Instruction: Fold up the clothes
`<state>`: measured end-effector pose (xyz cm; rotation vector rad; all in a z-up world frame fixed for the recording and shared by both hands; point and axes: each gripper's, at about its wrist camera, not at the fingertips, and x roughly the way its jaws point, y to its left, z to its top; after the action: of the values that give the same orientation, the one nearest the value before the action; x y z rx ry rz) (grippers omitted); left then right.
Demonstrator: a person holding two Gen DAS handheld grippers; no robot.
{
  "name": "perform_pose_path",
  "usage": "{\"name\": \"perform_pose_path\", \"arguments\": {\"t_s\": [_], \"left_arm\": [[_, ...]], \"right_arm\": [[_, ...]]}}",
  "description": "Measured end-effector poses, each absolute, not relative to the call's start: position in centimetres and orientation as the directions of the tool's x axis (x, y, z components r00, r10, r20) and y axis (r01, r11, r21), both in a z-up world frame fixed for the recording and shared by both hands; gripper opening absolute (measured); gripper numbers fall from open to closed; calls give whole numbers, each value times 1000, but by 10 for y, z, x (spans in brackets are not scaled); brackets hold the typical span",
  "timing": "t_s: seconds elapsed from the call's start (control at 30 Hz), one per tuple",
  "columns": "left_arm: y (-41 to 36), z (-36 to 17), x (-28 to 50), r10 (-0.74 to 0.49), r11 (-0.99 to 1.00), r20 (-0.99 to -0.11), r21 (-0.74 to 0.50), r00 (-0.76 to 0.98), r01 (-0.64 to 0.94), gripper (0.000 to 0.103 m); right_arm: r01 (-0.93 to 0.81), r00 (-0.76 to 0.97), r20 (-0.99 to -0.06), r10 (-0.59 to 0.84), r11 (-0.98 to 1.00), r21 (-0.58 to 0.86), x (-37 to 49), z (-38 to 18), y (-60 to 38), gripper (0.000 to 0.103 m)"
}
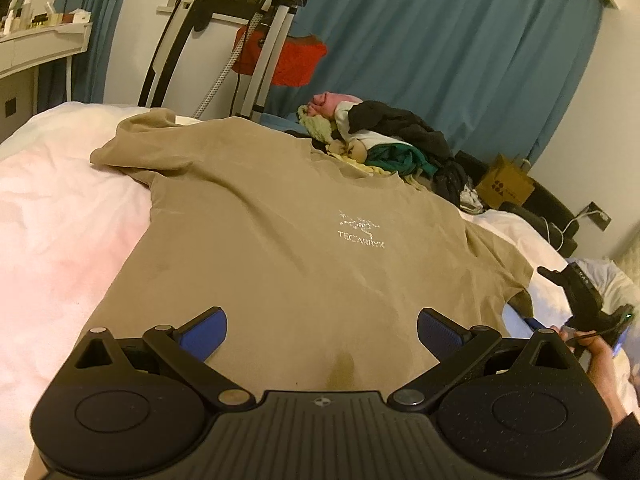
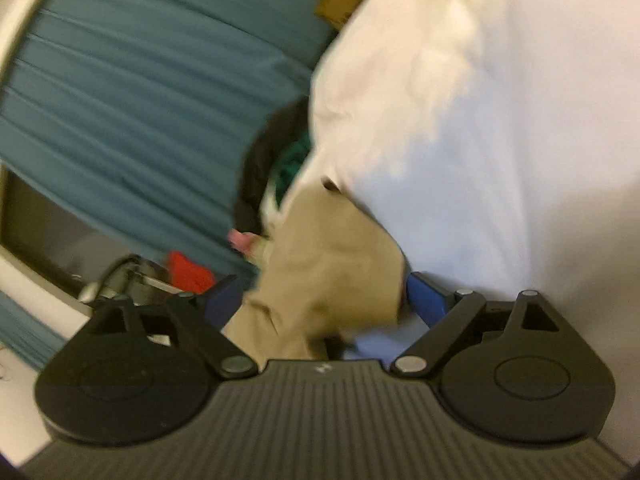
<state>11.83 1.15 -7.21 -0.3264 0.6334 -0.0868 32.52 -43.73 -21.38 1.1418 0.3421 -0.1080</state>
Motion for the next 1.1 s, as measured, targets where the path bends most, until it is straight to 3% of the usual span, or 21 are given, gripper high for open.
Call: {"name": "perform_pose_path", "arguments": {"t_s": [0.13, 0.3, 0.43, 0.73, 0.77, 0.8, 0.83, 0.87, 0.9, 1.1], "left_arm": [[9, -73, 119, -168, 951, -580, -309, 797, -24, 102], [9, -75, 114, -159, 956, -582, -292, 797, -22, 102], [15, -82, 111, -153, 955, -597, -294, 787, -37, 102], [14, -95, 142, -138, 951, -623, -299, 770, -71, 102], [14, -96, 146, -135, 952, -624, -297, 769, -74, 102], [13, -95, 148, -133, 953, -624, -295, 770, -75, 102], [13, -95, 149, -130, 953, -623, -293, 771, -75, 102], [13, -95, 151, -128, 954, -622, -291, 772, -76, 102], [14, -94, 152, -128, 954, -621, -291, 774, -76, 102], [21, -80, 143, -93, 961, -606, -261, 790, -87, 102]], "right_arm": [[250, 950, -298, 93, 344, 905, 306, -211, -419, 90], [216, 933, -315, 176, 426, 878, 339, -218, -401, 94], [177, 950, -268, 158, 433, 884, 374, -230, -404, 93], [214, 960, -280, 25, 581, 785, 437, -211, -409, 92], [227, 957, -291, 11, 600, 767, 439, -207, -411, 82], [243, 951, -309, 0, 620, 746, 443, -204, -411, 62], [264, 939, -345, -1, 644, 718, 451, -200, -408, 51], [285, 921, -388, 2, 676, 680, 459, -193, -404, 24], [297, 906, -423, 1, 711, 638, 463, -187, -400, 12], [207, 937, -340, -84, 916, 343, 423, -114, -338, 10]]}}
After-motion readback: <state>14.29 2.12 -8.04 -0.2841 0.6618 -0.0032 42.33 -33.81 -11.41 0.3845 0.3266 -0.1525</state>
